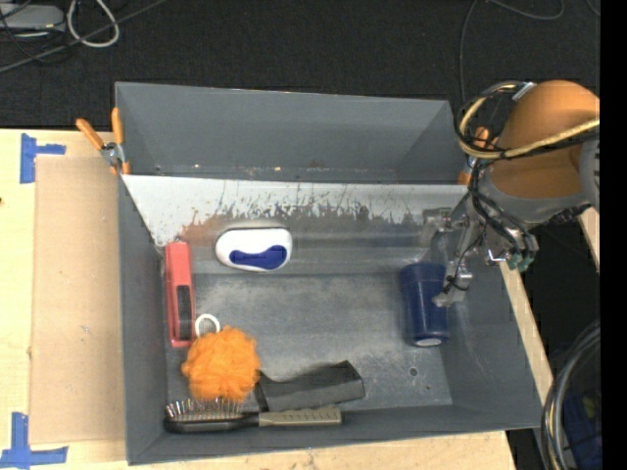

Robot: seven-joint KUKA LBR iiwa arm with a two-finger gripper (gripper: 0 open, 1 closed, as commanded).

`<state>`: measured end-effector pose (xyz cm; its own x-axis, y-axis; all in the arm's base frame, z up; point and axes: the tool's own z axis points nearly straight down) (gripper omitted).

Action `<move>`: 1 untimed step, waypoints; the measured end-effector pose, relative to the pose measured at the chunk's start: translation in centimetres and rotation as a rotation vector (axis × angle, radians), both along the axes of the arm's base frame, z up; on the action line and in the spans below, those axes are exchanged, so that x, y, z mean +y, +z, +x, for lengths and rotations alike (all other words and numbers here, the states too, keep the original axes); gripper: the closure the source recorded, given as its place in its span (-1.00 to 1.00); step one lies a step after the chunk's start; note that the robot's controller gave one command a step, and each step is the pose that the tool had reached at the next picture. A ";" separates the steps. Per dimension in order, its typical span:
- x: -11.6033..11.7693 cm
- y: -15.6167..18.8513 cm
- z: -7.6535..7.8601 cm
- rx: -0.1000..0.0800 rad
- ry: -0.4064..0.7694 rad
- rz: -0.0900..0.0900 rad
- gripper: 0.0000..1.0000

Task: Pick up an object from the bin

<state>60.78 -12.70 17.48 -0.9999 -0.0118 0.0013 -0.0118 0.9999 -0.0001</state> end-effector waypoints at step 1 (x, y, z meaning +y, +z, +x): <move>-0.5 -2.1 0.2 0.000 -0.043 0.001 -1.00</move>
Offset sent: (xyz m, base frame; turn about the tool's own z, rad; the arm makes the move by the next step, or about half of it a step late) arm -0.0172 -0.0235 -0.0295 0.0253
